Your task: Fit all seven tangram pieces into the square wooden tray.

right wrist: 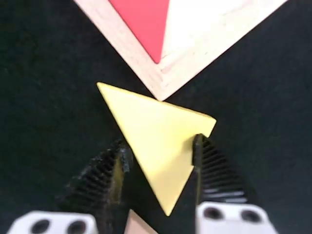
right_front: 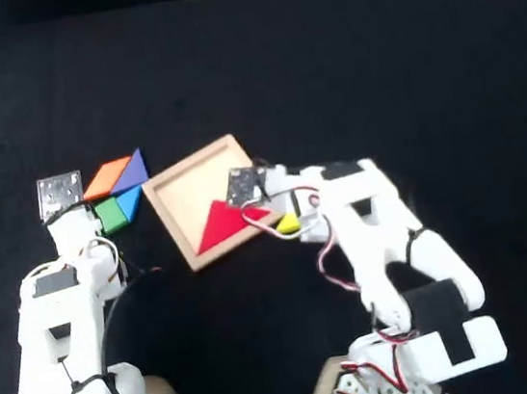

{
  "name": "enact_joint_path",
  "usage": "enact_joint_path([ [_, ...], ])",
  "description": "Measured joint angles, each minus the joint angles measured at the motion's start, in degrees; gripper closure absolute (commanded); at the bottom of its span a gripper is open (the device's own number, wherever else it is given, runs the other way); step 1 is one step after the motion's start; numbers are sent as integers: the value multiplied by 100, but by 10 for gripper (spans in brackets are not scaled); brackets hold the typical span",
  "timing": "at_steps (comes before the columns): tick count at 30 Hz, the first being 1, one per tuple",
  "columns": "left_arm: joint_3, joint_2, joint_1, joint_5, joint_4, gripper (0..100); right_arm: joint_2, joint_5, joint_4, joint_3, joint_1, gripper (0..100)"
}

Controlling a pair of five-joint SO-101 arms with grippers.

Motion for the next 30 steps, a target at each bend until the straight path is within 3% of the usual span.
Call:
enact_joint_path([
  [10,26,0,0,0,0,891,9,132,79,-316,0,988],
  [24,26,0,0,0,0,891,255,141,105,-1029,220,987],
  [30,26,0,0,0,0,891,273,-246,141,-1371,264,987],
])
